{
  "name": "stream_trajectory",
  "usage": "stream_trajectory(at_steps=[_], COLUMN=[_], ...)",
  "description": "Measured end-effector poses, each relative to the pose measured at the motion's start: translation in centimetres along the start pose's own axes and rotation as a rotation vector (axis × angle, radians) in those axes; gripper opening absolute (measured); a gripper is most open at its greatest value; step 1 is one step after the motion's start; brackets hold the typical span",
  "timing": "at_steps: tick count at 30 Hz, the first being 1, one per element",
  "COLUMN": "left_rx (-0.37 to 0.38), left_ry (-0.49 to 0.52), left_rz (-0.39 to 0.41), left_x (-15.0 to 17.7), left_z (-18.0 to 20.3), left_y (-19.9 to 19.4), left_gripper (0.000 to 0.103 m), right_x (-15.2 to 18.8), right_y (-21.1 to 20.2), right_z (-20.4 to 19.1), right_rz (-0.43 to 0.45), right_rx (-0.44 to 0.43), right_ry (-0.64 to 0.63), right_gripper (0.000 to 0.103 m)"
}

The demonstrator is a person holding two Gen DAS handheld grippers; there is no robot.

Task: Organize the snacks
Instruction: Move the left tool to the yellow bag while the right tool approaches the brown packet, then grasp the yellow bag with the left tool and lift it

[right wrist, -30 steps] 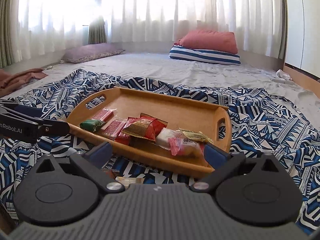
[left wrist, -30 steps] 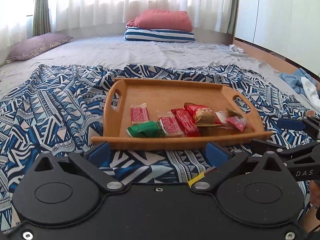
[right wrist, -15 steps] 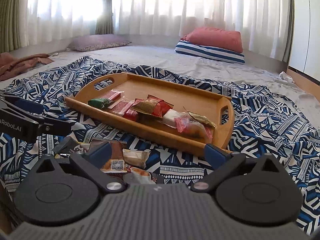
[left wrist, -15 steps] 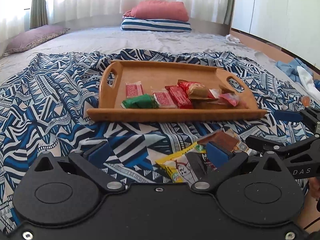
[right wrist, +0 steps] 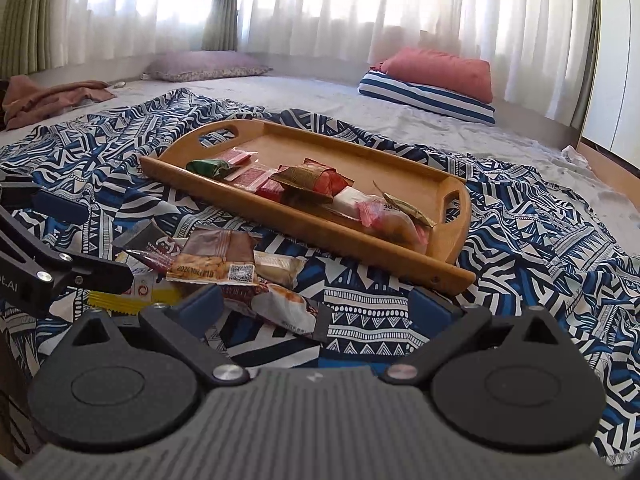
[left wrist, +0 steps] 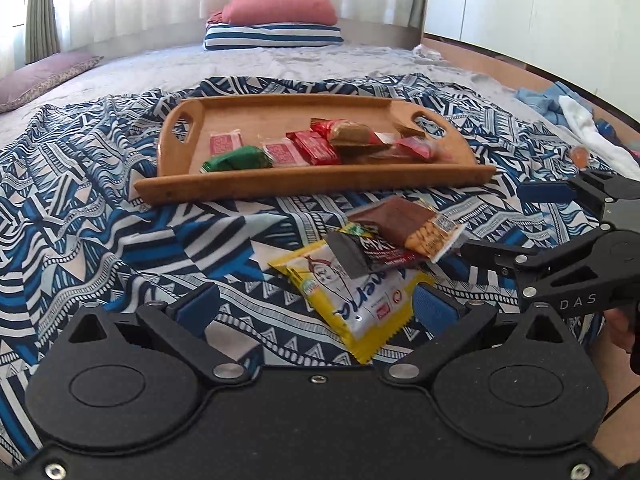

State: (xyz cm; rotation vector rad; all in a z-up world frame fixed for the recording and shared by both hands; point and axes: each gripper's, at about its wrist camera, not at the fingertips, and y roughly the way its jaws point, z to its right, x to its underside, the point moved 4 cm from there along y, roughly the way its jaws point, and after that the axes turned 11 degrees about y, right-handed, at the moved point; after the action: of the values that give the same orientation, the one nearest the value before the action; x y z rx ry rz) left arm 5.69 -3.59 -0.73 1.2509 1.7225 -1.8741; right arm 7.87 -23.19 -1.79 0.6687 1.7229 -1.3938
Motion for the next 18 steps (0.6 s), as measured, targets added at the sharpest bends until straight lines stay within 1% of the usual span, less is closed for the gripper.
stream_trajectory(at_steps=[6,13,16,18], left_rx=[0.028,0.020,-0.003,-0.007], left_ry=[-0.014,-0.059,-0.075,-0.084], left_rz=[-0.007,-0.018,-0.005,0.004], left_x=[-0.2,-0.9,-1.2,-1.4], left_z=[1.0,1.9,2.1,2.1], left_y=[0.9,2.5,2.9,3.0], left_gripper=[0.102,0.102,0.096,0.088], right_x=[0.4,0.8,0.9,0.9], right_y=[-0.3,-1.7,-2.0,-2.1], right_z=[0.6,1.6,2.1,2.3], right_rz=[-0.006,-0.009,-0.009,-0.008], right_rx=[0.015,0.037,0.052,0.057], right_ry=[0.010,0.030,0.041,0.053], right_gripper=[0.103,0.103,0.103,0.103])
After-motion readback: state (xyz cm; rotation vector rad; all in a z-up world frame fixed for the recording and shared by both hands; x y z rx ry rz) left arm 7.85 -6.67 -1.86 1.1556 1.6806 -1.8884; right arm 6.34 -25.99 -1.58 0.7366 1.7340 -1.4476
